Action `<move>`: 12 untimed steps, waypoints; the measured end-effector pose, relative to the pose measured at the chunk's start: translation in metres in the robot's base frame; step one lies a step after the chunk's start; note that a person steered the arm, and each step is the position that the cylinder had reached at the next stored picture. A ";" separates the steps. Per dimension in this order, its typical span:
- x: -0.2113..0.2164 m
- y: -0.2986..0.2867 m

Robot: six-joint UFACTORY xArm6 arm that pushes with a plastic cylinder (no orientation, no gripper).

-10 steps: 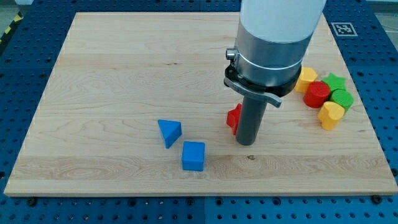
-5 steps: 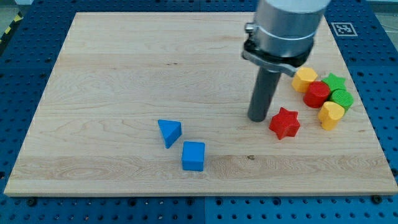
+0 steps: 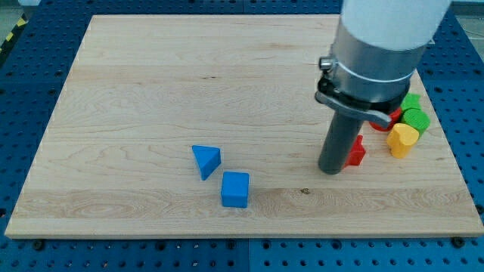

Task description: Move red star into group of blocks

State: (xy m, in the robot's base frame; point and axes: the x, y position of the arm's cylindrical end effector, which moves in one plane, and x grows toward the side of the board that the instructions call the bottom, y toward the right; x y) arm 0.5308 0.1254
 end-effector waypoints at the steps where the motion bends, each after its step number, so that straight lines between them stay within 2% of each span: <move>1: -0.023 0.031; 2: -0.026 0.040; 4: -0.030 -0.009; 5: -0.033 -0.006; 6: -0.056 -0.006; 7: -0.073 0.001; 8: -0.073 0.025; 10: -0.053 0.055; 11: -0.053 0.051; 12: -0.078 0.014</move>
